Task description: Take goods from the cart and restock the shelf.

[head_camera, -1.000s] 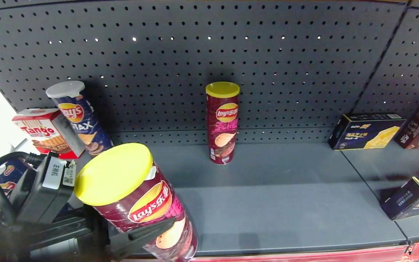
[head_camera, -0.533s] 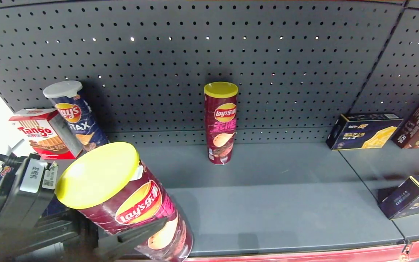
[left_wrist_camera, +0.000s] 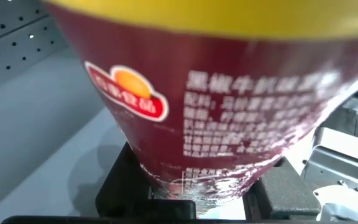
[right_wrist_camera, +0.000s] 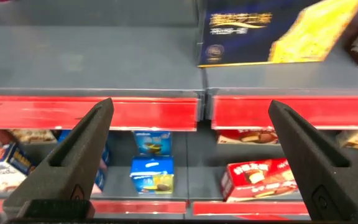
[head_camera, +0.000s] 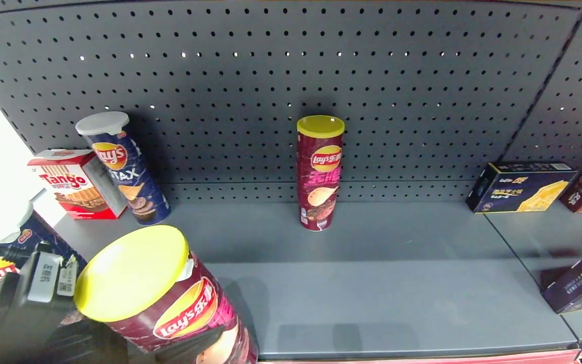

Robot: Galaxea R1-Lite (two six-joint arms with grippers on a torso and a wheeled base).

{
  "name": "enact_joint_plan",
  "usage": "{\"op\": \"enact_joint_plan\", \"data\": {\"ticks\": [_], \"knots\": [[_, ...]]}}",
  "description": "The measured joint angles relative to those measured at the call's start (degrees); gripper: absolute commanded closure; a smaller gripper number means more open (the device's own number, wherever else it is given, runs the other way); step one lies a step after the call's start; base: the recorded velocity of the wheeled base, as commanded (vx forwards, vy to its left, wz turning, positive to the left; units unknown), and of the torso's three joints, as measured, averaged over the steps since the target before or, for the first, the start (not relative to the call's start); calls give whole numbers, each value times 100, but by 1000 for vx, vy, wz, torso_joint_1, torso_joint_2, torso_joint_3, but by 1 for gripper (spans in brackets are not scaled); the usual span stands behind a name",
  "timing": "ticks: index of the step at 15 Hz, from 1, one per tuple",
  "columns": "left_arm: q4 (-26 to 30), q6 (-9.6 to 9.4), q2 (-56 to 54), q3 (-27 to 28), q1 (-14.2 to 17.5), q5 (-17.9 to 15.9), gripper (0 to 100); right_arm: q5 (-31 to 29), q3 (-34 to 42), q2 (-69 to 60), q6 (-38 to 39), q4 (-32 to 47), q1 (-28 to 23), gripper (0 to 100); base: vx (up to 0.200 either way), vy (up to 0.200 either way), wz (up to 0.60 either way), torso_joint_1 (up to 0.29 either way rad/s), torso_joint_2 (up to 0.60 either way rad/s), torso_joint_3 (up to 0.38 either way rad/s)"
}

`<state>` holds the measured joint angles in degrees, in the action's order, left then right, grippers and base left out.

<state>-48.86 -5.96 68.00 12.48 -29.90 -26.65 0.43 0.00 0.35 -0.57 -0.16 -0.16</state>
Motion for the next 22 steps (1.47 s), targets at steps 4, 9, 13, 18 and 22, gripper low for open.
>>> {"op": "enact_joint_plan", "data": {"ticks": [4, 9, 13, 18, 22], "knots": [[1, 5, -6, -11, 2, 189, 100, 23, 0, 2, -7, 6, 9, 0, 0, 0, 0, 0, 0, 0], [-24, 35, -96, -135, 89, 372, 100, 340, -890, 546, -139, 127, 87, 0, 0, 0, 0, 0, 0, 0], [20, 44, -218, -124, 124, 377, 100, 983, -2226, 1875, -479, 171, 512, 0, 0, 0, 0, 0, 0, 0], [11, 50, -312, -88, 118, 388, 100, 1459, -3142, 3288, -613, 106, 1170, 0, 0, 0, 0, 0, 0, 0], [11, 44, -308, -77, 102, 394, 100, 1597, -3652, 4472, -624, -422, 1595, 0, 0, 0, 0, 0, 0, 0]]}}
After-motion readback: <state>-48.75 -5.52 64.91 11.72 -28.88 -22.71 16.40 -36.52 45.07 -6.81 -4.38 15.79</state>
